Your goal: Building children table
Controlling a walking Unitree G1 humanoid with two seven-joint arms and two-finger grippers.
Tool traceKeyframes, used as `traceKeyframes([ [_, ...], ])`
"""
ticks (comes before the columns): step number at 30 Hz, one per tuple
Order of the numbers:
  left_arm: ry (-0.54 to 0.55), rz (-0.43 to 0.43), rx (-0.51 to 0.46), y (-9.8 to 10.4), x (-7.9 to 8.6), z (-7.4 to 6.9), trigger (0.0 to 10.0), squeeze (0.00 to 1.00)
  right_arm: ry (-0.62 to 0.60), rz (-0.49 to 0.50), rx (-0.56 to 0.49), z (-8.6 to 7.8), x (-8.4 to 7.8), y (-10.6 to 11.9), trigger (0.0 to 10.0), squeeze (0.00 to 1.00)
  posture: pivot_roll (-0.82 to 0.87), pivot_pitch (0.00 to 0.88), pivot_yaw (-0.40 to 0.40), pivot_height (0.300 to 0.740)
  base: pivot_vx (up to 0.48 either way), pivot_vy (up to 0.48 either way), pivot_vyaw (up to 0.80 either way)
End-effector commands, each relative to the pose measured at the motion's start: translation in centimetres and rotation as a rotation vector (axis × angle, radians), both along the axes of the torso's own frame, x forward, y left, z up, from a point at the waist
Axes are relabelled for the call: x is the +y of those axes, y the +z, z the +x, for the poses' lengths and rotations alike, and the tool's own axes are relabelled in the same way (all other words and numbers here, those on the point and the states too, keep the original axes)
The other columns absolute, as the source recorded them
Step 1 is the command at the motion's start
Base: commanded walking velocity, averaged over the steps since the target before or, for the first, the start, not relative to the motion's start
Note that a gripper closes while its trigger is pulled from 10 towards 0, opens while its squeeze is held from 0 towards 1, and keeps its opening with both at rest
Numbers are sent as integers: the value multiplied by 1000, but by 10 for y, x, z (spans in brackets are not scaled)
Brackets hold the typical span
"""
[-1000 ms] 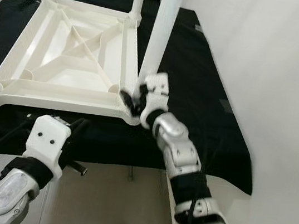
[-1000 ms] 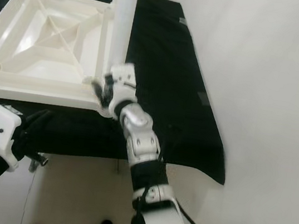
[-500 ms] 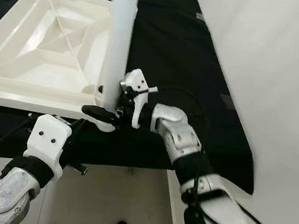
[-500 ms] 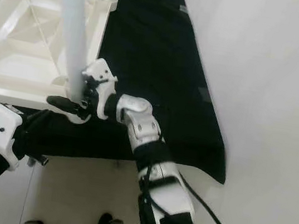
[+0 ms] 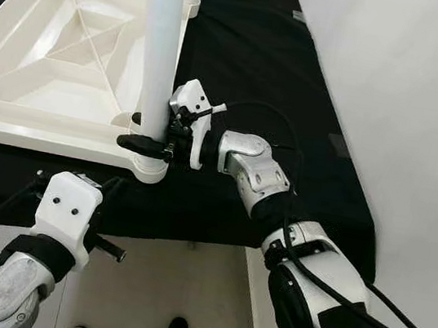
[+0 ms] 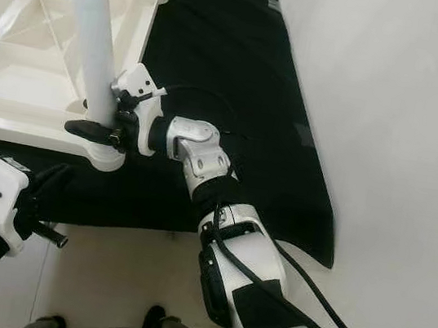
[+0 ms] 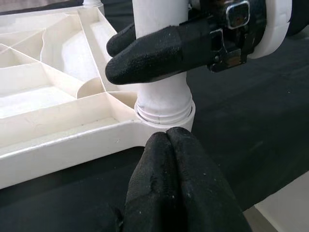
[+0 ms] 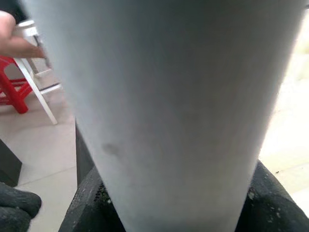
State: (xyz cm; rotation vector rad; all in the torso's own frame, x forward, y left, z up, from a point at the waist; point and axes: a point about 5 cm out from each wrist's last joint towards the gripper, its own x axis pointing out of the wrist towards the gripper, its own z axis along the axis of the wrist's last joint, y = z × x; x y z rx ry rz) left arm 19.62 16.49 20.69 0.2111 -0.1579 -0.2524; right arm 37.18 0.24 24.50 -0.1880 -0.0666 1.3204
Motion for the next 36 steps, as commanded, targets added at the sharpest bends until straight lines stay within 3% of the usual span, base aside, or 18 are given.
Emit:
traceKeyframes([
  [1, -7, -3, 22, -3, -4, -3, 10000, 0, -53, -74, 52, 4, -11, -19, 0, 0, 209, 309, -205, 740, 0, 0, 0],
  [2, -8, -4, 22, -3, -4, -3, 10000, 0, -102, -81, 65, 7, -18, -24, 0, 0, 200, 306, -209, 740, 0, 0, 0],
  [3, -9, -6, 23, -4, -4, -2, 10000, 0, -303, -80, 100, 16, -32, -34, 0, 0, 188, 305, -214, 740, 0, 0, 0],
  [5, -9, -6, 23, -4, -4, -2, 10000, 0, -303, -80, 100, 16, -32, -34, 0, 0, 188, 305, -214, 740, 0, 0, 0],
  [6, -10, -7, 23, -4, -4, -2, 10000, 0, -449, -82, 125, 22, -43, -41, 0, 0, 188, 305, -214, 740, 0, 0, 0],
  [13, -10, -7, 23, -4, -4, -2, 10000, 0, -449, -82, 125, 22, -43, -41, 0, 0, 188, 305, -214, 740, 0, 0, 0],
  [14, -11, -7, 24, -3, -3, -2, 10000, 0, -556, -45, 182, 11, -45, -64, 0, 0, 195, 316, -200, 740, 0, 0, 0],
  [15, -19, -6, 29, -3, -3, -1, 10000, 0, -620, 2, 217, -4, -35, -74, 0, 0, 186, 289, -183, 740, 0, 0, 0],
  [19, -23, 0, 30, -3, -2, 1, 10000, 0, -645, 72, 252, -21, -19, -76, 0, 0, 194, 286, -185, 740, 0, 0, 0],
  [23, 3, 7, 21, 0, 5, 2, 10000, 0, -623, 95, 221, -15, -8, -66, 0, 0, 197, 283, -183, 740, 0, 0, 0],
  [28, -4, 8, 22, -1, 2, 1, 10000, 0, -656, 90, 201, -10, -10, -62, 0, 0, 193, 281, -183, 740, 0, 0, 0],
  [36, -11, 3, 26, -2, 0, 3, 10000, 0, -738, 74, 198, -19, -19, -57, 0, 0, 189, 279, -185, 740, 0, 0, 0],
])
